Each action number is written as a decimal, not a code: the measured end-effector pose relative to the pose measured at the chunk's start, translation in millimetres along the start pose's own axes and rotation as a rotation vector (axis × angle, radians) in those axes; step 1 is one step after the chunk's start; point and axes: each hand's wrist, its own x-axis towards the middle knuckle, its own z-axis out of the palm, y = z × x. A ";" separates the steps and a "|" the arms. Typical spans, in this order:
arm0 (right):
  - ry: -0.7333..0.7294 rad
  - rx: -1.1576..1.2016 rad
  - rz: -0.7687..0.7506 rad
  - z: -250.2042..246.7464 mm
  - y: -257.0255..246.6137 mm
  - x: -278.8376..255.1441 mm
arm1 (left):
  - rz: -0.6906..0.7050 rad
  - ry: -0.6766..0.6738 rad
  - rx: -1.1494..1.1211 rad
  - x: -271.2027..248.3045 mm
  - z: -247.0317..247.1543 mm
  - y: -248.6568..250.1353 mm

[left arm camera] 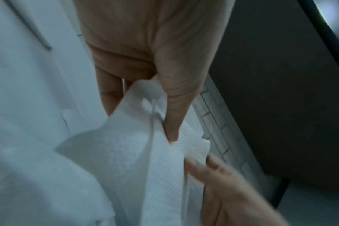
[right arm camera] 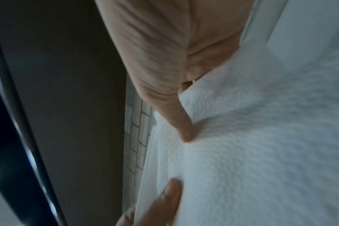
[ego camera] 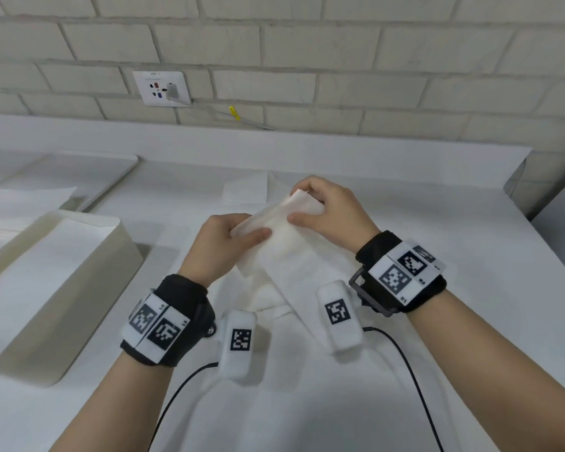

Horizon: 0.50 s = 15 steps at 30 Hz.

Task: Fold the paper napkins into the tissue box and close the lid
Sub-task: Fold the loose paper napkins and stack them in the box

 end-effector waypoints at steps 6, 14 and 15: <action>0.013 0.252 0.034 0.8 1.0 -4.2 | -0.091 0.168 -0.416 -8.6 -9.0 3.8; 0.071 0.310 0.010 12.0 3.2 -9.1 | -0.218 0.145 -0.660 -10.7 -7.0 3.1; 0.083 0.306 -0.008 12.5 3.4 -9.8 | -0.226 0.134 -0.689 -10.7 -8.1 2.8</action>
